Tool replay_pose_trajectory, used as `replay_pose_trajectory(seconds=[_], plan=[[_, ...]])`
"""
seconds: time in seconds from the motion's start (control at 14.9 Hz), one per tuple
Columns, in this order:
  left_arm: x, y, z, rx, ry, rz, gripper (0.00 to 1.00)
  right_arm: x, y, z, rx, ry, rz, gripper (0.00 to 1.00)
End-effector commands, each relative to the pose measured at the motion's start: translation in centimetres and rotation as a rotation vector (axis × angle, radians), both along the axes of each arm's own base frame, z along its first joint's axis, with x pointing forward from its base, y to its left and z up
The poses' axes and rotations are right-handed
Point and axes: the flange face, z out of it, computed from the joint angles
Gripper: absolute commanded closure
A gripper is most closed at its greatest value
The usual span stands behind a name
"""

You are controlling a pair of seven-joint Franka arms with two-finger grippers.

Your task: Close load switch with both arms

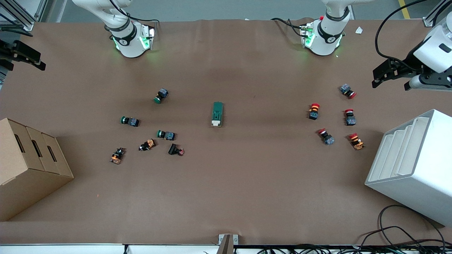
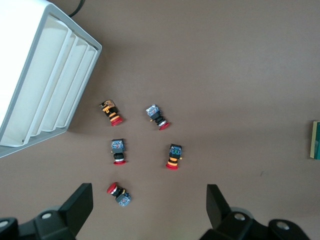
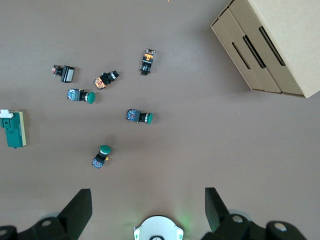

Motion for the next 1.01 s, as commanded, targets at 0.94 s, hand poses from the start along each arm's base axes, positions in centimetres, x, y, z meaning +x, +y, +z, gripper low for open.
replay_pose_trajectory(seconds=[0.94], plan=[[-0.8, 1.0, 2.5, 0.050, 0.023, 0.022, 0.00, -0.9, 0.2, 0.6, -0.003, -0.004, 0.011, 0.00]])
